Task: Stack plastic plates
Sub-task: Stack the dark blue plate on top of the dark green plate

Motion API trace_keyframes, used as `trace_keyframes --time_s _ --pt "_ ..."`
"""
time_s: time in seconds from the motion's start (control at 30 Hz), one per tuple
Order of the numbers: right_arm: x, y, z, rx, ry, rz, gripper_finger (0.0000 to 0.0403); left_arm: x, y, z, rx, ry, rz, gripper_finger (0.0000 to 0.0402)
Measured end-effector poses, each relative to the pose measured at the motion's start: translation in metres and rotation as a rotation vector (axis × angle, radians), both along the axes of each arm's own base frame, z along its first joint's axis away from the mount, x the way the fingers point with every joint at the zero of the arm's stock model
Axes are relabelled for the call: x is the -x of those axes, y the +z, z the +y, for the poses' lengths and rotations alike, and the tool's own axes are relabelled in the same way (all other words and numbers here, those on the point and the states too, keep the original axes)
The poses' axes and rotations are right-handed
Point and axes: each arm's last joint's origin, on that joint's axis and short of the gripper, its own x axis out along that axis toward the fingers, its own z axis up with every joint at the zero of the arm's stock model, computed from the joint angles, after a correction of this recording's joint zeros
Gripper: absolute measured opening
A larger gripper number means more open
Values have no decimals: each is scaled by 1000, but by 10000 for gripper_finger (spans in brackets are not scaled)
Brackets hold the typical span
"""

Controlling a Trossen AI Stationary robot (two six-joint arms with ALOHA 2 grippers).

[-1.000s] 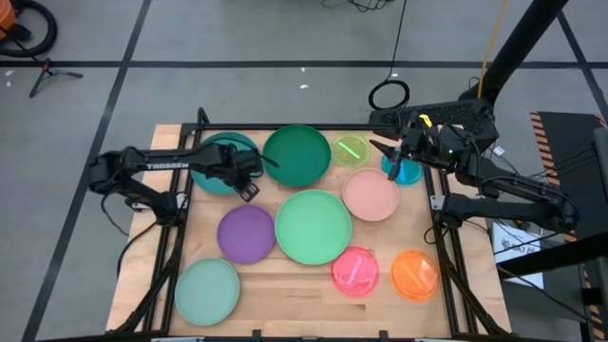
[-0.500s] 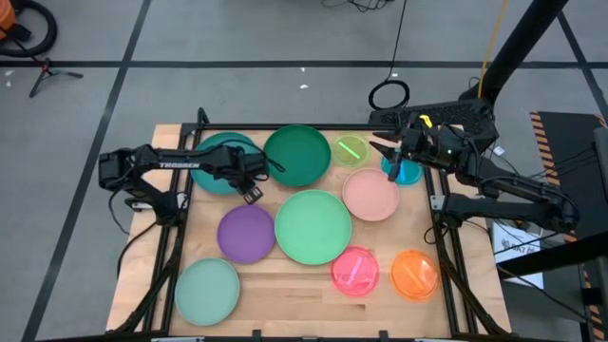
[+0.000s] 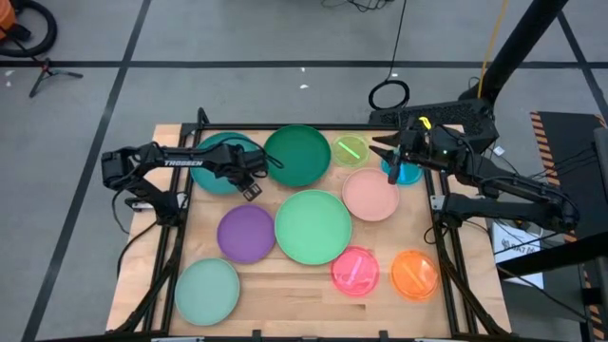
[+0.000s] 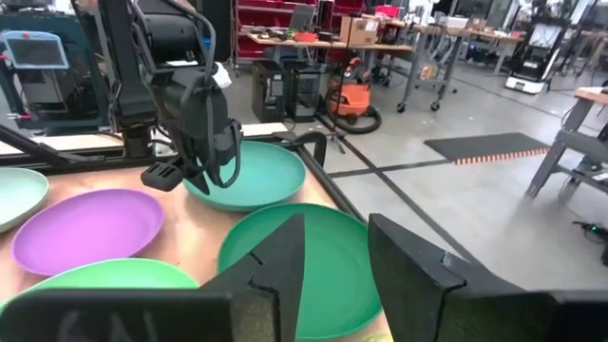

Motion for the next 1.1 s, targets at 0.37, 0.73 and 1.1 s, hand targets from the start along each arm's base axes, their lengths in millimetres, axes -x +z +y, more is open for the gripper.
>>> trace_keyframes --time_s 0.37,0.73,1.1 --pt "0 -3 0 -33 -2 20 114 -4 -2 -3 34 -20 -22 125" --pt "0 -3 0 -33 -1 20 114 -6 -1 -2 3 -17 -41 124" --pt "1 -4 0 -41 -1 25 114 -15 -27 2 25 -26 48 124"
